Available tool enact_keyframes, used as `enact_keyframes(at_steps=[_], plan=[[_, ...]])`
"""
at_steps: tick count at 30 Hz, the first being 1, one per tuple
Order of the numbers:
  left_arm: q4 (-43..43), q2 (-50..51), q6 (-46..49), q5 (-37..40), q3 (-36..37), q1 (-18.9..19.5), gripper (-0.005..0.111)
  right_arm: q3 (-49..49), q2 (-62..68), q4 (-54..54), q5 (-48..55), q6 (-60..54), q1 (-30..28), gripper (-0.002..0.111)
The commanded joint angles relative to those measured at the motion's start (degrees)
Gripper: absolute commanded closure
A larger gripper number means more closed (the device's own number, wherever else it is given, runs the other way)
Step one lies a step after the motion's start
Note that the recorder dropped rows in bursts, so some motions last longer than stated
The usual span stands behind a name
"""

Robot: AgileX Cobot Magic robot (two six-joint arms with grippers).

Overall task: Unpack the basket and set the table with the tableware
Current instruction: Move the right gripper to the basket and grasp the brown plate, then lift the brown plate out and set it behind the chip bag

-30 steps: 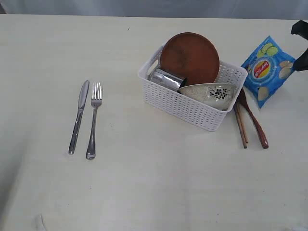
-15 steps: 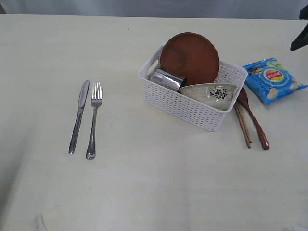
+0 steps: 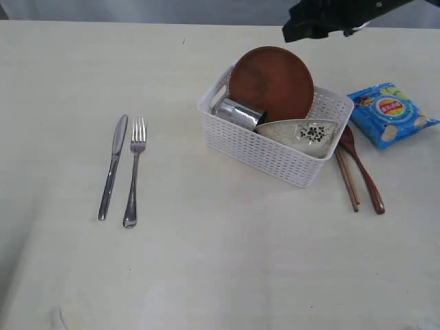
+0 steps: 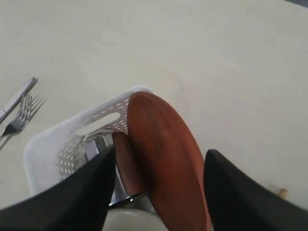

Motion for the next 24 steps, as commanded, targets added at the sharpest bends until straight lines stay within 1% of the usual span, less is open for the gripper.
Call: enact_keyframes(at_steps=[1,9,11,14,15,16,24], plan=[[0.5,-0.1,-0.2,-0.6,0.2,-0.3,0.107,-0.3,3.3,-1.1,-3.7,-0.5,0.4,0.055],[0.5,-0.1,-0.2,-0.6,0.2,-0.3,0.107,-0.3,8.4,-0.7,-3.8,-0.5,0.5,0.056],[0.5,-0.1,-0.2,-0.6,0.2,-0.3,0.107,-0.3,9.1,-1.1,-4.0,-0.5,0.5,0.065],[0.5,-0.1,-0.2,-0.6,0.2,-0.3,0.107,-0.3,9.2,-1.1,-4.2,-0.5,0.2,0.092],[0.5,-0.1,-0.2,-0.6,0.2,-0.3,0.107,-0.3,8.9,-1.4,-4.4,-0.5,0.2,0.102],[0.5,-0.1,-0.2,-0.6,0.2,-0.3,0.107,-0.3,8.3,-1.6,-4.6,-0.7,0.2,0.108],[0.5,-0.1,-0.2,-0.6,0.2,-0.3,0.107,-0.4,0.5,-1.6,-8.2,-1.6,0.2,0.108]])
